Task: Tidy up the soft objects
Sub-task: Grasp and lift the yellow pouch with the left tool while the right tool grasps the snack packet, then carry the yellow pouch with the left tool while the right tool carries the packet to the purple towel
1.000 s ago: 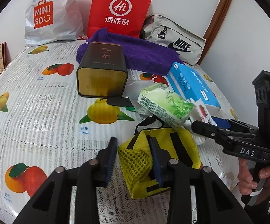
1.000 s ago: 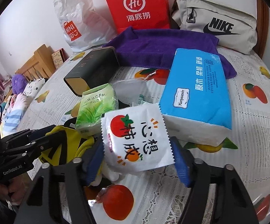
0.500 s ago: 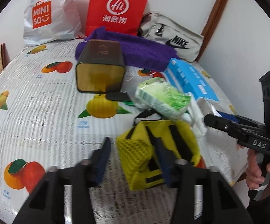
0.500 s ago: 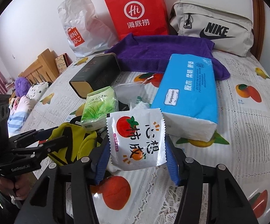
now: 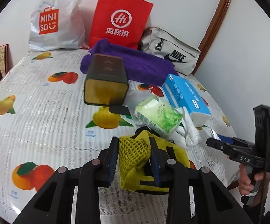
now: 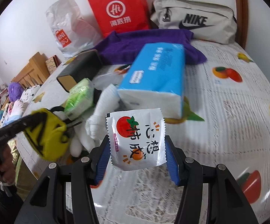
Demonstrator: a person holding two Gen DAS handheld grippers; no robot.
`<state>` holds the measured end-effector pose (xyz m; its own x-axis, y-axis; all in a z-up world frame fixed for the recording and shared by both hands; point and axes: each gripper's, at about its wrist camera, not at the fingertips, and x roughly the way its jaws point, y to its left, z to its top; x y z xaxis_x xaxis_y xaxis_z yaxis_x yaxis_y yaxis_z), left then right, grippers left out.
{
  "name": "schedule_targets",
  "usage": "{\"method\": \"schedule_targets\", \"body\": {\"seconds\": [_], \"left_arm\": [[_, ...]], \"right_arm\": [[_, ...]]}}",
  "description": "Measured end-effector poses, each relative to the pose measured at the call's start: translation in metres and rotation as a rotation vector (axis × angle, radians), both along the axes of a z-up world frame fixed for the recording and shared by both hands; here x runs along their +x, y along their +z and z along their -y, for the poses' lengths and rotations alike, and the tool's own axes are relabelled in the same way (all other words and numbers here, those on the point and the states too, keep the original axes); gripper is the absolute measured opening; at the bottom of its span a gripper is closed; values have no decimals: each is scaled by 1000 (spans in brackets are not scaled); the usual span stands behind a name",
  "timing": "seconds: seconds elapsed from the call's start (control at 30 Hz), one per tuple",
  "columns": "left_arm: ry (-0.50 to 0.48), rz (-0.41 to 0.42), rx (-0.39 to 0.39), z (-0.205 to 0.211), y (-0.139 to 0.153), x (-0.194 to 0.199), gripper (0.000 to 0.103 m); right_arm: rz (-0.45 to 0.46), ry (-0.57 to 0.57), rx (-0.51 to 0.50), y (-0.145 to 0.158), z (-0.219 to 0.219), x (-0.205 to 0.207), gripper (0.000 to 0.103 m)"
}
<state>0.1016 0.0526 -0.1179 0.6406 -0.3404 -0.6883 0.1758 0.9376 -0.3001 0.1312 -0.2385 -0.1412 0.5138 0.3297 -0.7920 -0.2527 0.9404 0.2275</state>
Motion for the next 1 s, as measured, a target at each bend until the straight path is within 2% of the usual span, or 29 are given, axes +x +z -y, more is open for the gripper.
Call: {"method": "schedule_targets", "body": {"seconds": [0.2,0.4,0.6,1.0], "left_arm": [[24,6,-7,-9,7,0,29],[73,11,-7,-26,16,2,29],[105,-12,-86,-45,22,12,29],[125,3,-55,-48,39,35,29]], "right_arm": [[-16,-14,-13,-4,6,-1,54],[-9,-7,-13,4,7,-1,54],[-5,-2,-8,15,4,4,54],[45,10,-25,47,0,14,54]]}}
